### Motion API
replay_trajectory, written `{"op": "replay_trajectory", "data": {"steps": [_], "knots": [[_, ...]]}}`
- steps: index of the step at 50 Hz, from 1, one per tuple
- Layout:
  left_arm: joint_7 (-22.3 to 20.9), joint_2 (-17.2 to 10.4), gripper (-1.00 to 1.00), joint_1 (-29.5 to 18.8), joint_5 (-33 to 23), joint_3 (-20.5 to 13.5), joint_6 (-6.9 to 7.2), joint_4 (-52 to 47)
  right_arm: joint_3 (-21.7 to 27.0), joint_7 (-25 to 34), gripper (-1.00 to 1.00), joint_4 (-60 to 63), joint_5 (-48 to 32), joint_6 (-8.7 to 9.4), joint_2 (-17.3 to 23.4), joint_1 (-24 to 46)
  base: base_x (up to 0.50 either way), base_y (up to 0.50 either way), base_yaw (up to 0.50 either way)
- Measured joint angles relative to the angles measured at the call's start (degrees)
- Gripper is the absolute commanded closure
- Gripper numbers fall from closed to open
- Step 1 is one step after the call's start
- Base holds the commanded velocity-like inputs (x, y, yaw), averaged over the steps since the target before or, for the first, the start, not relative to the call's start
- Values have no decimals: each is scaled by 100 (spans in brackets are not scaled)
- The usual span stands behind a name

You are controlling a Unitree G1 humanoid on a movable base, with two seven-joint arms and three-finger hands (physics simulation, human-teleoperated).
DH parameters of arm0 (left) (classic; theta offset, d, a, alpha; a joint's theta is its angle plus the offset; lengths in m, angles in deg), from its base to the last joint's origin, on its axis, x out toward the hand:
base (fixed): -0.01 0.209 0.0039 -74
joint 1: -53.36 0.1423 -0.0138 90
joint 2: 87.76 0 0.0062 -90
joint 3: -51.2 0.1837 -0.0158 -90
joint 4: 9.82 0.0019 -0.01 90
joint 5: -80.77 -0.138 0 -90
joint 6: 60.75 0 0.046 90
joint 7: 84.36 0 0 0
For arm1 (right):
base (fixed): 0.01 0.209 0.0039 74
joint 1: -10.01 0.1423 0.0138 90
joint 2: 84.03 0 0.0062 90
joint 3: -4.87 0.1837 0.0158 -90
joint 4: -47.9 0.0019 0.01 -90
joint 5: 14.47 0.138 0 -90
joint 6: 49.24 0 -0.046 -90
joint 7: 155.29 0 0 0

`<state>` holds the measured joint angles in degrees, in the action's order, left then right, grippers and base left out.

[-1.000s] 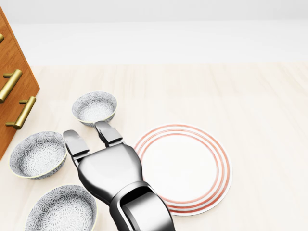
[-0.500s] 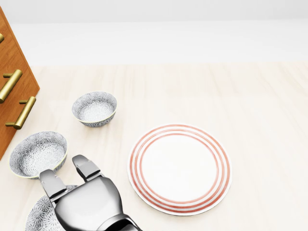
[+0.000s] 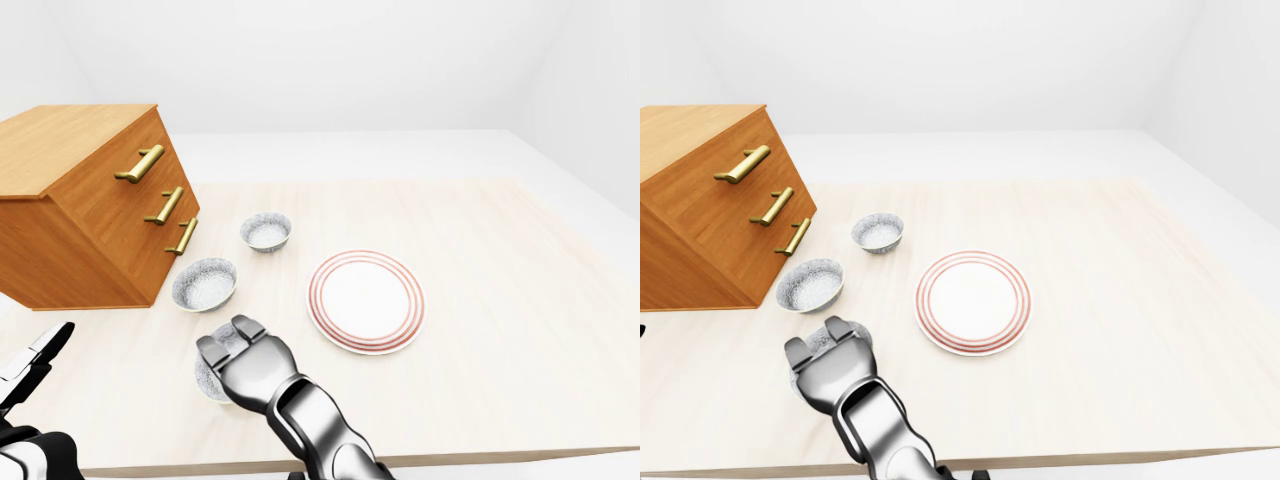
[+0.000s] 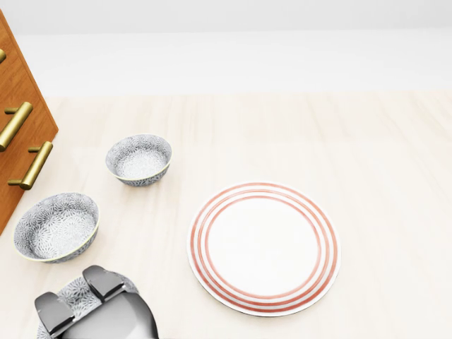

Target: Put the bowl at the front on the plate.

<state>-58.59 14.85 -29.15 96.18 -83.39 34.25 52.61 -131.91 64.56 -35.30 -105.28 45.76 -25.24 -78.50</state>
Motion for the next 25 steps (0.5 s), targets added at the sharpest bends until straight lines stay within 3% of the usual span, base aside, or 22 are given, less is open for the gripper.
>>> {"op": "replay_trajectory", "data": {"steps": [25], "knots": [[1, -2, -100, 0, 21, -13, 0, -18, -220, -159, -100, -434, 19, 0, -161, -2, 0, 0, 0]]}}
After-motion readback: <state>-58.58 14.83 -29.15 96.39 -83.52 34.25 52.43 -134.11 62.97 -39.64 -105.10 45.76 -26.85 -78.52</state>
